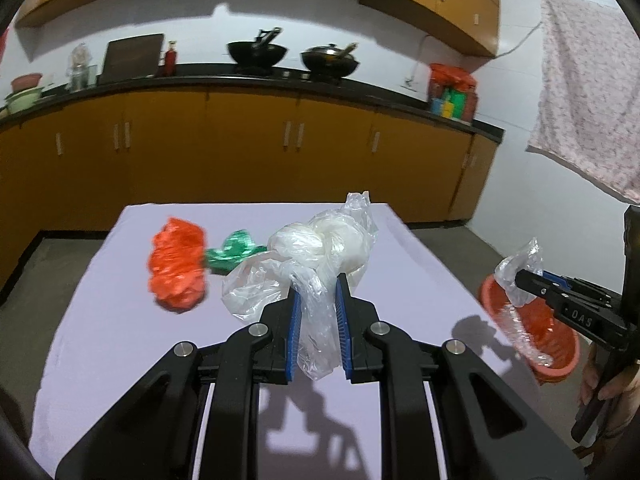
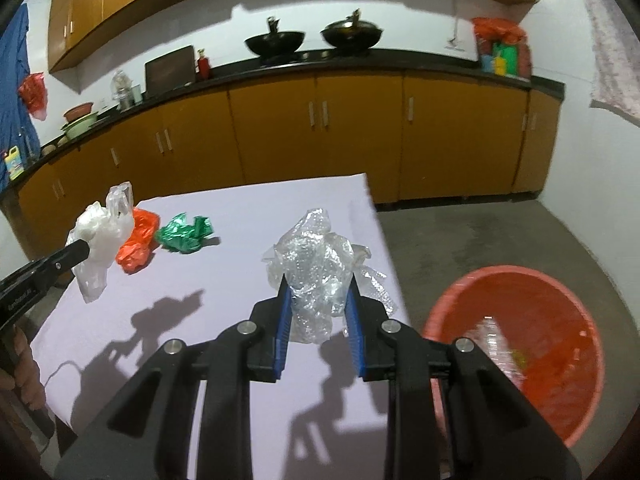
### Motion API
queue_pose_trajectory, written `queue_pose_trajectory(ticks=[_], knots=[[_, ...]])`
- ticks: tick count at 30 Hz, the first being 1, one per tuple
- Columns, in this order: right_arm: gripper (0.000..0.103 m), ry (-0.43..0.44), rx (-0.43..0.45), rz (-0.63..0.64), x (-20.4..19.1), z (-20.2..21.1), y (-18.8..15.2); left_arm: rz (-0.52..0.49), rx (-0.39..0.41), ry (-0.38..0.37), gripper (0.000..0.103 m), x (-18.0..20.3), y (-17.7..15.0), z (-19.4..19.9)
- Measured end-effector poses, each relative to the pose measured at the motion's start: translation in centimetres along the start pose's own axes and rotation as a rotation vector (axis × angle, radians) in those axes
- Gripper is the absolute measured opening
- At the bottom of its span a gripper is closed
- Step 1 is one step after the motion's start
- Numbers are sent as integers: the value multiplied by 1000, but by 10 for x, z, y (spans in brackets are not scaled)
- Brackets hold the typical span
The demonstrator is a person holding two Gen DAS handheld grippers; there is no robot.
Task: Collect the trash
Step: 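Carry the clear bag over the basket with the right gripper while the left carries the white bag there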
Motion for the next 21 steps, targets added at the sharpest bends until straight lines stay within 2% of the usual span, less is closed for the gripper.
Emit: queue_pose_trajectory(ticks=[13, 21], knots=[[26, -134, 86, -40, 70, 56, 7, -18, 1, -154, 17, 83, 9, -17], [26, -217, 114, -89, 114, 78, 2, -41, -14, -238, 17, 133, 2, -26]])
Point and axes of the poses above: each gripper's, at about its wrist camera, not at the fingertips, and z roughly against the way its jaws point, x to its right, y to its top, the point moved 6 cm from there along -z, roughly the way its jaws point, and after that the axes turned 10 degrees about x, right-handed, at the moved point
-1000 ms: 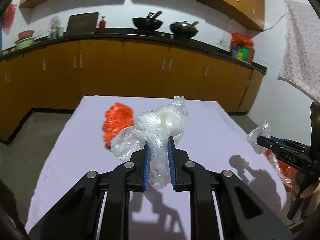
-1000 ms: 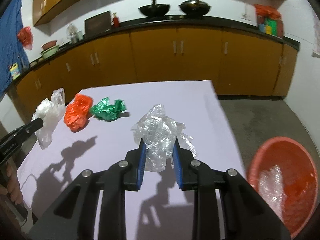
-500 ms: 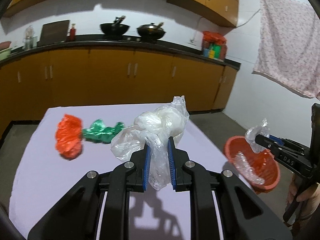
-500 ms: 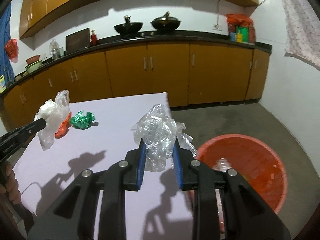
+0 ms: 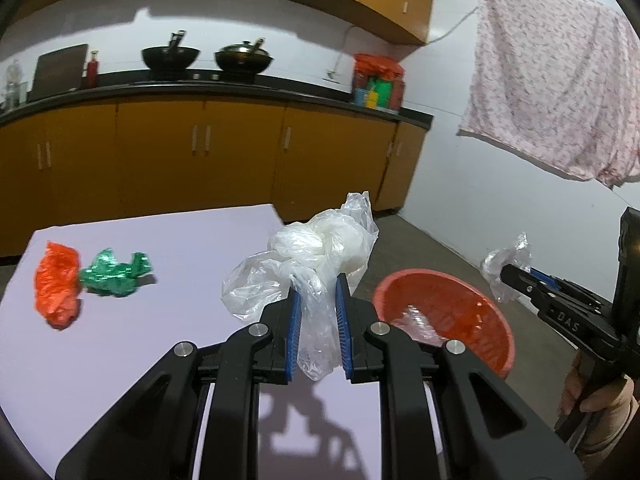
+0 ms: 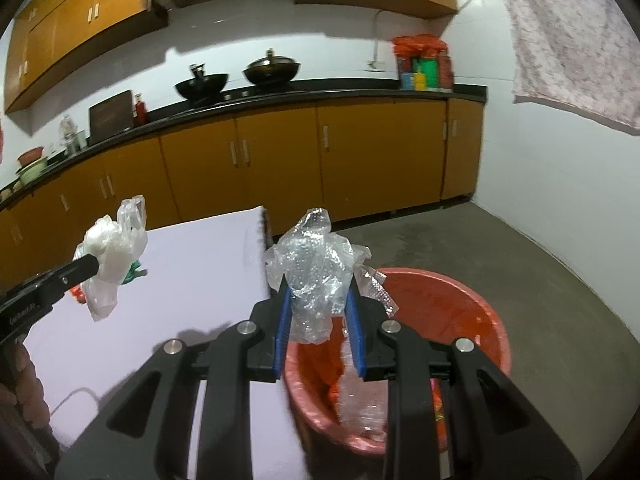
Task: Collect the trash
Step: 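Carry the clear bag over the basket with the right gripper while the left carries the white bag there, then open the right gripper to drop the clear bag while the left drops the white bag into the basket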
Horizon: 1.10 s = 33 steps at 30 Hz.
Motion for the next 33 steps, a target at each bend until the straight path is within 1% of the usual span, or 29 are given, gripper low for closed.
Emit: queue_pose_trajectory(ticks=[7, 17, 33], knots=[[26, -59, 13, -22, 31, 3, -2, -25, -14, -63, 17, 35, -3, -16], [26, -109, 22, -26, 57, 6, -5, -62, -58, -134, 17, 75, -16, -40], [26, -153, 4, -77, 93, -2, -13, -130, -124, -200, 17, 112, -37, -68]])
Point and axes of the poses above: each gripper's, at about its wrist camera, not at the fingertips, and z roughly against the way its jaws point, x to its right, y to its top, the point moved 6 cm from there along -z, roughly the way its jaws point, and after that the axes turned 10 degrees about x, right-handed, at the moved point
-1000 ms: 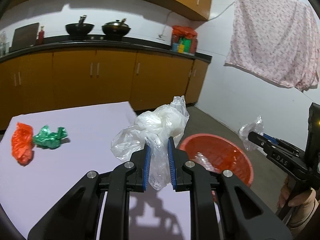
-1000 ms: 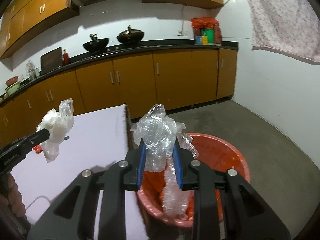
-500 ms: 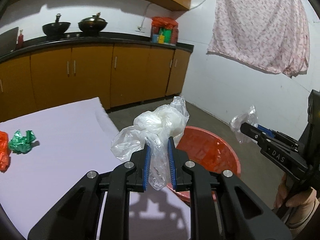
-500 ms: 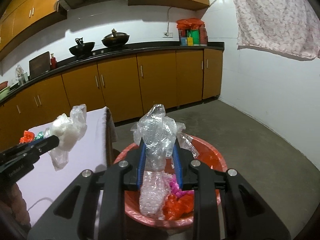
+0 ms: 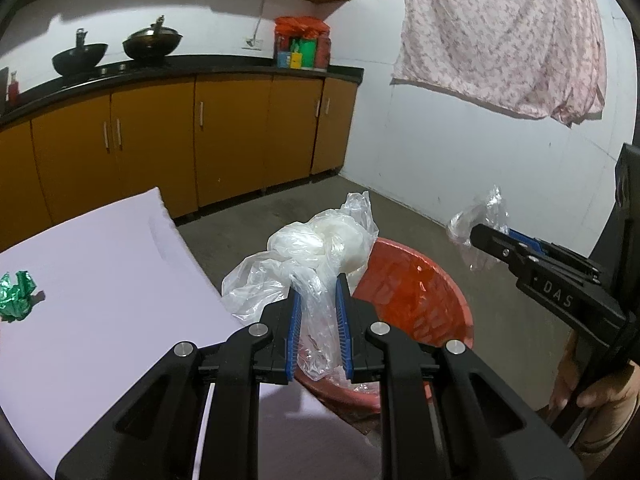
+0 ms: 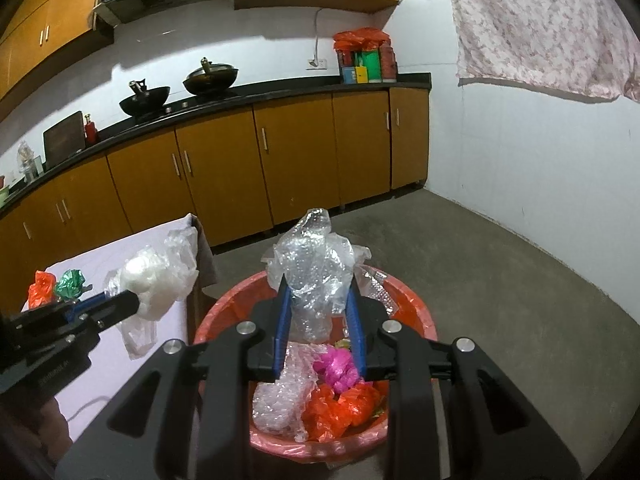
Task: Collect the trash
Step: 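Open the right gripper to drop the clear bag while the left drops the white bag into the basket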
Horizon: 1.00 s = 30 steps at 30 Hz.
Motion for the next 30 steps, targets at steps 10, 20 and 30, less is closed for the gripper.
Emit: queue_pose_trajectory(ticks=[10, 20, 30], knots=[[26, -17, -4, -14, 12, -11, 0, -27, -47, -26, 17, 9, -9, -22], [33, -19, 4, -37, 17, -23, 1, -41, -93, -47, 18, 17, -17, -45], [58, -21, 4, -74, 26, -25, -4, 27, -131, -8, 43, -4, -29, -46]])
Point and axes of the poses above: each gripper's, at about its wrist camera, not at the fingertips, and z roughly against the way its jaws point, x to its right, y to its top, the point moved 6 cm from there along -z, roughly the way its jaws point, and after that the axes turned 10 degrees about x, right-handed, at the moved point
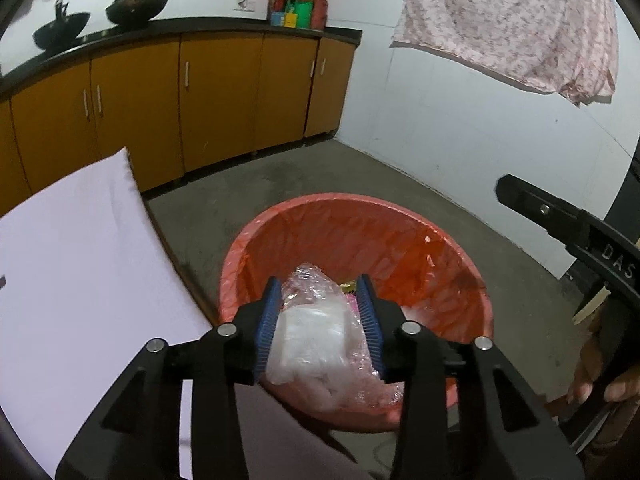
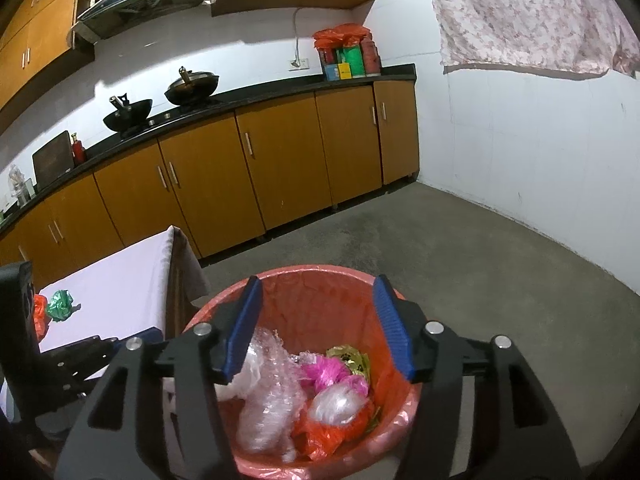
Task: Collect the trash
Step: 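Open the right gripper to drop the clear bag while the left drops the white bag into the basket, then move both open grippers back over the table toward the red and green bags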
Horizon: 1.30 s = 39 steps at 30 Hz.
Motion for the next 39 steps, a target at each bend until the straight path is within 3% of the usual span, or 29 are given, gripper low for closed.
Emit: queue_pose_trajectory(ticks=[7, 9, 11, 15, 21, 31, 34, 39], knots=[[71, 22, 7, 19, -14, 5, -1, 9, 19, 57, 60, -21, -5, 18], [79, 38, 15, 29, -21, 9, -1, 9, 25, 80, 65, -31, -4, 25], [81, 55, 21, 33, -27, 11, -1, 11, 33, 106, 73, -41, -5, 33], [81, 80, 15, 48, -43, 13, -3, 6, 59, 189, 76, -71, -6, 57], [81, 113, 9, 58, -63, 16, -5, 21, 104, 379, 81, -133, -7, 103], [81, 191, -10, 96, -111, 15, -8, 186, 119, 791, 90, -285, -24, 185], [81, 218, -16, 117, -130, 13, -9, 234, 108, 878, 94, -324, -33, 202], [81, 262, -31, 138, -161, 8, -13, 311, 66, 910, 94, -368, -46, 209]])
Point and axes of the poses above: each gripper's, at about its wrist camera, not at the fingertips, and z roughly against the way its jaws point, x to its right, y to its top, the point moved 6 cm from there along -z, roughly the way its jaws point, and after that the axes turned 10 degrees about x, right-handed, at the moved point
